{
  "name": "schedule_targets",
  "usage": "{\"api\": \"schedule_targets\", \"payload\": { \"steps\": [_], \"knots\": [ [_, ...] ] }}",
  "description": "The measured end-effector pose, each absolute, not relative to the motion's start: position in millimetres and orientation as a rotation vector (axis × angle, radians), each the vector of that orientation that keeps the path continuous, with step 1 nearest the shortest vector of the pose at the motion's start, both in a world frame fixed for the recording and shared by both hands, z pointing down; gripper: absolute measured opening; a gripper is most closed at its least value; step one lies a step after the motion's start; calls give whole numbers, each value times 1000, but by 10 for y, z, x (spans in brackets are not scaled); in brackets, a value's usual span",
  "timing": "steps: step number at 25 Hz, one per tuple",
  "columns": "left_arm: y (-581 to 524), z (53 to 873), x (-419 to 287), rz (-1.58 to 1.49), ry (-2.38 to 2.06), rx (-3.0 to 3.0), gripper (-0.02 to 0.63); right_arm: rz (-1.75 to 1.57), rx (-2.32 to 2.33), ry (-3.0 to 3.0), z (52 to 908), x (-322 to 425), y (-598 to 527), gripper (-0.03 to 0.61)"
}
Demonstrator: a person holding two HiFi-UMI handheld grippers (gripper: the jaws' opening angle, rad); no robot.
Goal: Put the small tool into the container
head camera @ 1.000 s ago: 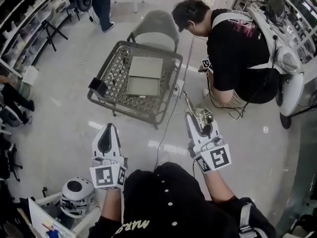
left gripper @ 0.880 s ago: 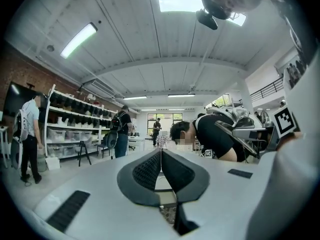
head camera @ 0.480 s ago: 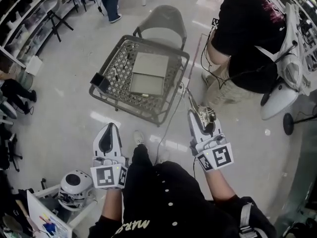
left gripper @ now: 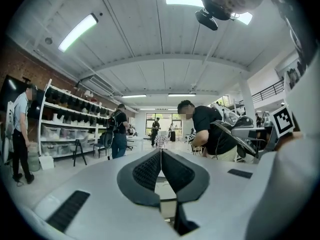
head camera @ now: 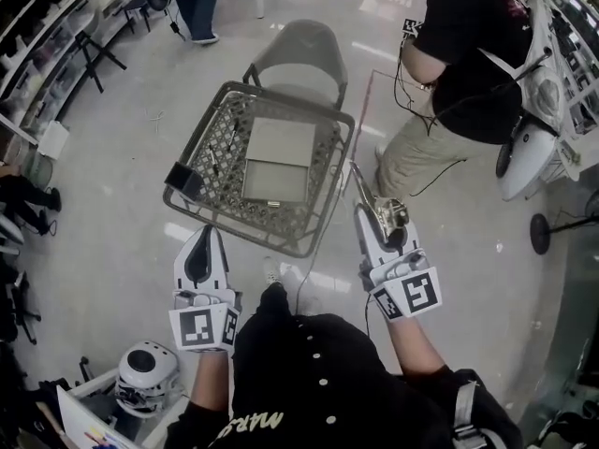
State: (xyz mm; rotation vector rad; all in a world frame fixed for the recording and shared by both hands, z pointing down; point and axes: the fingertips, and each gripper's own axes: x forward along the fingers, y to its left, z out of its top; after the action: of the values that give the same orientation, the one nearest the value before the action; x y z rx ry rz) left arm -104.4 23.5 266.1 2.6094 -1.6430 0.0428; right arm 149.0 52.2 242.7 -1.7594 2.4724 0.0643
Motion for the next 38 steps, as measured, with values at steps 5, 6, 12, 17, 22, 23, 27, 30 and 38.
{"api": "schedule_targets", "payload": {
  "steps": [5, 6, 12, 17, 22, 23, 27, 30, 38],
  "knots": [
    [-242, 2665, -1062, 40, -1628, 2621, 29, 76, -1777, 2467, 2406, 1444, 75, 110],
    [-332, 2654, -1070, 38, -1623, 2625, 29, 78, -1779, 2467, 2392, 1429, -9, 110],
    [-780, 2613, -1130, 17, -1578, 2652, 29, 96, -1801, 2471, 2345, 1301, -425, 110],
    [-1051, 2629, -1122, 26, -1514, 2659, 29, 122, -1833, 2512, 2361, 1206, -696, 110],
    [-1203, 2759, -970, 80, -1445, 2676, 29, 116, -1839, 2581, 2516, 1197, -884, 110],
    [-1234, 2790, -954, 91, -1438, 2666, 29, 107, -1842, 2598, 2555, 1195, -927, 110],
    [-1301, 2867, -921, 118, -1445, 2612, 29, 54, -1824, 2692, 2750, 1159, -1090, 110],
    [-1301, 2993, -826, 133, -1475, 2552, 29, 22, -1762, 2780, 3010, 1144, -1225, 110],
    [-1404, 3455, -736, 194, -1469, 2447, 29, -81, -1634, 3014, 4001, 875, -1712, 110]
  ]
}}
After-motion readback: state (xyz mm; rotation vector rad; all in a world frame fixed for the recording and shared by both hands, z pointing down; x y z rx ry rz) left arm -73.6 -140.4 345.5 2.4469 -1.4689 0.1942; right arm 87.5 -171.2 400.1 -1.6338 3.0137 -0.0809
